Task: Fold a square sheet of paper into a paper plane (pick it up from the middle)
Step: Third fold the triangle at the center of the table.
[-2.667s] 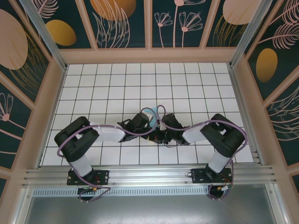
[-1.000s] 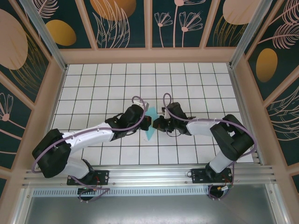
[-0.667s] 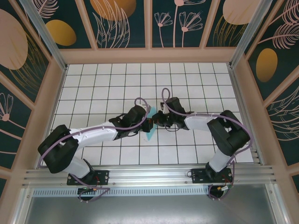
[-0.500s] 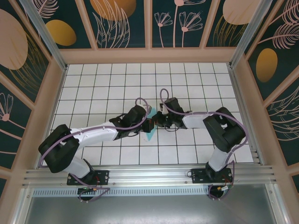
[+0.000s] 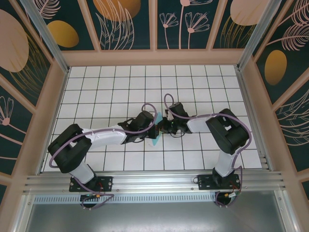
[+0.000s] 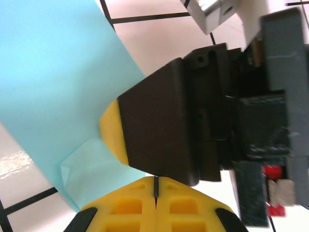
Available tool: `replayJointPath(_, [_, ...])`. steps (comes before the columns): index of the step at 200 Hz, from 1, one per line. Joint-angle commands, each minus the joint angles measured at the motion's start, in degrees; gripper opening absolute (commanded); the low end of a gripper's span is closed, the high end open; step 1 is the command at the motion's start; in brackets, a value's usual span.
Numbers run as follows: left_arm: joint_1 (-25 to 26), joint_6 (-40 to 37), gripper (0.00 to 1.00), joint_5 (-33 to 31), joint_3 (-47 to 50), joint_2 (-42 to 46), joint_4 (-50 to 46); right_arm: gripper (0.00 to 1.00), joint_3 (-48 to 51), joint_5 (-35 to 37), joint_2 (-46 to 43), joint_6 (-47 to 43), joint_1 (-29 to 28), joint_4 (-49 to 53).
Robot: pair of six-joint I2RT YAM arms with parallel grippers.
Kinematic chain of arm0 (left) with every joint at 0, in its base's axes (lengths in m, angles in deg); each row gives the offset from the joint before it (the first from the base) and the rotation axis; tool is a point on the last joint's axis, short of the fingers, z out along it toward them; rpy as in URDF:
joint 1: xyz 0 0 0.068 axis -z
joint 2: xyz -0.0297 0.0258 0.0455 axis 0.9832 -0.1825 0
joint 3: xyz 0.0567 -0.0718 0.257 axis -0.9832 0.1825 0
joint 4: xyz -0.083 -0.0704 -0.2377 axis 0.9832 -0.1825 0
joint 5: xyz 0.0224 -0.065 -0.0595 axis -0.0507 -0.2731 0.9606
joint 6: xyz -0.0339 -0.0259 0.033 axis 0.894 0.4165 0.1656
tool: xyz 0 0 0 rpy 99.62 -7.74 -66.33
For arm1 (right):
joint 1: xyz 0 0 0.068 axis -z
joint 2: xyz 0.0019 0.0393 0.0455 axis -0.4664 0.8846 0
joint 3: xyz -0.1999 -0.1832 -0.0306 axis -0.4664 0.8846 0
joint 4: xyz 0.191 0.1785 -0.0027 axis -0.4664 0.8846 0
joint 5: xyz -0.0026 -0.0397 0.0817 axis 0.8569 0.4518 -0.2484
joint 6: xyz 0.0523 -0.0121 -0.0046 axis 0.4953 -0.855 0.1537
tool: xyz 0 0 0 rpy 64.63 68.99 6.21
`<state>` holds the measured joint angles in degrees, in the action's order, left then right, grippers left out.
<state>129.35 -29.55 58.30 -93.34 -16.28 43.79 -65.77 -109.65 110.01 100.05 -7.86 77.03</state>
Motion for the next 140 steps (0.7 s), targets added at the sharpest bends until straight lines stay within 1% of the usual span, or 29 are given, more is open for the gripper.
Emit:
replayJointPath(1, [0.1, 0.0, 0.0, -2.3, -1.9, -3.1, -0.2, 0.09, -1.1, -0.1, 0.6, -0.7, 0.0, 0.8])
replayJointPath(51, [0.1, 0.1, 0.0, -7.0, -2.1, -7.5, -1.0, 0.09, -1.1, -0.1, 1.0, -0.5, 0.0, 0.7])
replayJointPath(88, [0.1, 0.8, 0.0, -5.9, 1.5, -5.4, 3.5, 0.09, -1.2, 0.1, 1.2, -0.5, 0.1, 0.7])
replayJointPath(93, [0.1, 0.9, 0.0, -5.7, 1.7, -3.8, 3.8, 0.09, -1.2, 0.1, 1.2, -0.4, 0.1, 0.7])
replayJointPath(140, [0.1, 1.3, 0.0, -9.5, 0.4, -4.8, 2.1, 0.09, -1.3, 0.4, 1.1, -0.8, 0.0, 1.3])
